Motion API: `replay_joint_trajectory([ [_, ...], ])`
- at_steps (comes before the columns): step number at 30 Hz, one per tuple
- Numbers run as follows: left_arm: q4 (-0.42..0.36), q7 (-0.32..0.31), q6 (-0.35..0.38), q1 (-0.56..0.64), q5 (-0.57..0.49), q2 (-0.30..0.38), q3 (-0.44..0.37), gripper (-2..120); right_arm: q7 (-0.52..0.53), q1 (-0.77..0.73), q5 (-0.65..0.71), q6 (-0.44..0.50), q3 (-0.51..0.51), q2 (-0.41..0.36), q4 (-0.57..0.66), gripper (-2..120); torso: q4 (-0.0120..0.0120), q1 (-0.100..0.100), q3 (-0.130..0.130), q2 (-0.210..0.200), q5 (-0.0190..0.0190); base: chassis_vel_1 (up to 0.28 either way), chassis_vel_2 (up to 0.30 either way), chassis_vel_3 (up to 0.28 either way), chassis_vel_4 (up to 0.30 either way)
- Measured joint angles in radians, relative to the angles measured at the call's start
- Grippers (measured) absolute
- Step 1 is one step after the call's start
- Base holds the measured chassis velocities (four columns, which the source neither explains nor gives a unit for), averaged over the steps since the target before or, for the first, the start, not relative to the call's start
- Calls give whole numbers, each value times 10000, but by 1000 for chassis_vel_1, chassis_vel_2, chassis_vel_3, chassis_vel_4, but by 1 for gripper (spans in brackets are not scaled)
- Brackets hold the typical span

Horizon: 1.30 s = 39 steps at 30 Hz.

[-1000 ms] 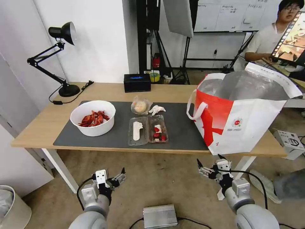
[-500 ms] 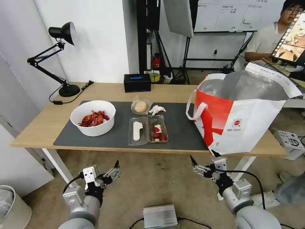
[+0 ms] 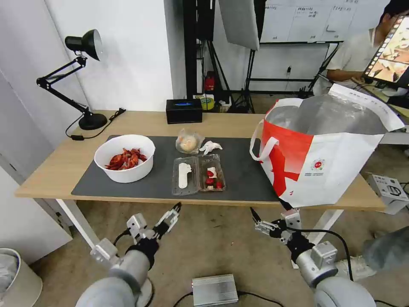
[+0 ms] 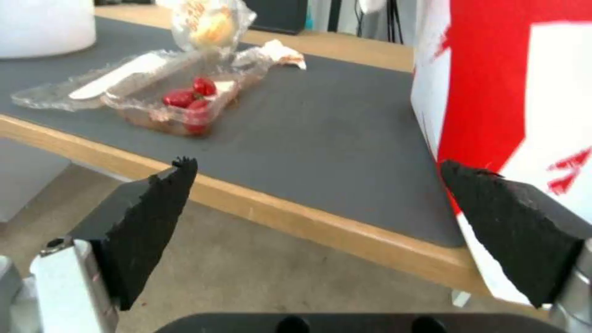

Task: Pick up the trash from the table and place it into the takeout bag.

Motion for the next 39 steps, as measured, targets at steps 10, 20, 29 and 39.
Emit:
replay_joint_trajectory([
  [10, 424, -166, -994, -664, -484, -185, 943, 100, -338, 99, 3, 270, -94, 47, -80, 100, 1, 0, 0, -1, 0, 0, 0, 0, 0],
  [20, 1082, -118, -1543, -1399, -372, -576, 1580, 100, -448, 106, -67, 320, -111, 41, -167, 100, 0, 0, 0, 0, 0, 0, 0, 0, 0],
  [29, 1987, -332, -1742, -2213, -285, -854, 1800, 100, -500, 184, -116, 388, -134, 67, -345, 100, 0, 0, 0, 0, 0, 0, 0, 0, 0],
  [39, 3005, -760, -1999, -3173, -117, -1070, 1955, 100, -728, 332, -26, 668, -144, 73, -568, 100, 0, 0, 1, 0, -1, 0, 0, 0, 0],
])
